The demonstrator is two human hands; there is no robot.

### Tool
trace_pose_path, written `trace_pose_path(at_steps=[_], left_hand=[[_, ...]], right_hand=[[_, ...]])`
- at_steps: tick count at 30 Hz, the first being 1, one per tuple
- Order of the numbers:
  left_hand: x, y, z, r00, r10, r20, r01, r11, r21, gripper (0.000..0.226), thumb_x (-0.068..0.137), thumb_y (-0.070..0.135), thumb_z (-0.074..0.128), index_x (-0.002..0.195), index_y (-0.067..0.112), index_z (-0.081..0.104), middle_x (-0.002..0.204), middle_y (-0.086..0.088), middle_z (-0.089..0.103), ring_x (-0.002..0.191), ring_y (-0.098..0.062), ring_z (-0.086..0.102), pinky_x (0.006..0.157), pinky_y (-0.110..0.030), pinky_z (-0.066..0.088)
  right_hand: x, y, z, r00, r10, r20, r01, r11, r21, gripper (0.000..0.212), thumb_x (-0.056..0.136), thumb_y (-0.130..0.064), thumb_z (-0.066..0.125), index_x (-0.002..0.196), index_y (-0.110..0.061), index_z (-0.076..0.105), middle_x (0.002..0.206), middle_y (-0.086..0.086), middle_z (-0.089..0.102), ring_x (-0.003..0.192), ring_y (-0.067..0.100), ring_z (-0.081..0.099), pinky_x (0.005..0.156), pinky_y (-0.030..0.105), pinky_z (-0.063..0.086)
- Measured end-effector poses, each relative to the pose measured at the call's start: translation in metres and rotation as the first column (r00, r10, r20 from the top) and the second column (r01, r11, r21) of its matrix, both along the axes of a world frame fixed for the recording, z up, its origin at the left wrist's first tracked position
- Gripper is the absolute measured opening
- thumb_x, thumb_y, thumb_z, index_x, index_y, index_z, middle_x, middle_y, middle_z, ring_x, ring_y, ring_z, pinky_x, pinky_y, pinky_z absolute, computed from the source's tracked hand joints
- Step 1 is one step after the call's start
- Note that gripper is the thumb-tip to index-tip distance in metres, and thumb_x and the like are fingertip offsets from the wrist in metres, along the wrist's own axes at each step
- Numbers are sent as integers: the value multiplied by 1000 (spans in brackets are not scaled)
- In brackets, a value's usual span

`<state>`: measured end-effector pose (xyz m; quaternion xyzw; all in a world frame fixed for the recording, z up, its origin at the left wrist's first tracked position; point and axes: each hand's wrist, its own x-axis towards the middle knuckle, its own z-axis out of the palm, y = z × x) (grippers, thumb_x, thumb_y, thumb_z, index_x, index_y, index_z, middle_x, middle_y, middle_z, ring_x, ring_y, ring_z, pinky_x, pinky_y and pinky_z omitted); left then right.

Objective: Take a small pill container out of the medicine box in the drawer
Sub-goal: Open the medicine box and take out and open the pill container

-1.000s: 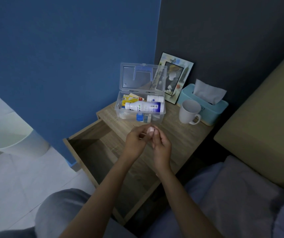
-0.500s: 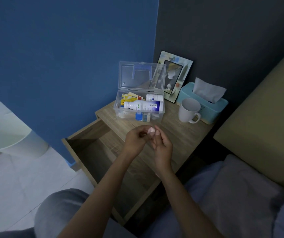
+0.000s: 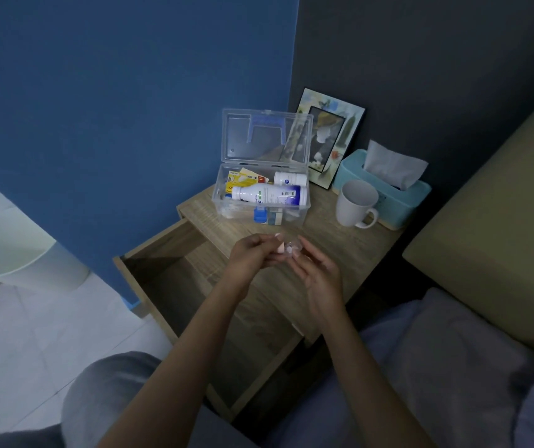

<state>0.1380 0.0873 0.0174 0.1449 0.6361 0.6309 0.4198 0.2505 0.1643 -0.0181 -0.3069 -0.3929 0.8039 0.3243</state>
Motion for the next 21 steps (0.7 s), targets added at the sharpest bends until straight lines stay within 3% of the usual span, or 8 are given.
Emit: trace_pose_path(at_steps=[4,8,10,14,18,21], left_hand=[[-1,-1,-8,997,-55,45,55,998,5,35,90,23,62,114,-3,65,96,-13,72,86,-16,69,75,-20,54],[-2,-2,-21,994,-90,62,92,996,-21,34,87,23,64,110,-1,67,98,-13,70,87,-18,64,75,-27,47],[-3,-2,-26,992,-90,84,92,995,-27,22,86,18,63,102,5,70,90,-7,69,79,-13,60,68,-22,41],[-6,1,-40,980,-136,145,138,990,-4,10,84,5,60,80,12,67,70,3,68,67,-8,61,73,-21,46],[-10,2,-55,977,-124,173,126,992,-1,17,82,1,66,98,3,65,84,-7,73,80,-15,70,77,-22,56],[-11,4,-64,989,-146,-37,141,984,-106,30,76,0,73,104,8,65,92,-2,71,85,-11,67,73,-16,53]], right_hand=[[7,8,-2,995,86,45,-87,996,26,49,66,-18,81,112,-7,68,103,10,76,97,21,73,81,27,58],[12,18,-8,978,137,155,-153,983,97,34,74,-9,78,107,-7,69,106,15,72,102,26,69,94,40,54],[13,22,-12,961,162,226,-194,973,127,33,80,-1,72,113,-4,67,113,18,70,104,24,66,98,37,51],[18,28,-23,912,225,342,-295,941,167,44,80,5,70,124,4,61,117,17,69,103,18,66,94,23,51],[20,34,-33,874,203,441,-335,910,246,32,78,11,69,107,-2,67,106,15,71,86,9,69,79,13,54],[20,35,-41,832,119,541,-350,870,348,33,74,9,72,88,-20,65,93,1,72,84,9,67,72,12,52]])
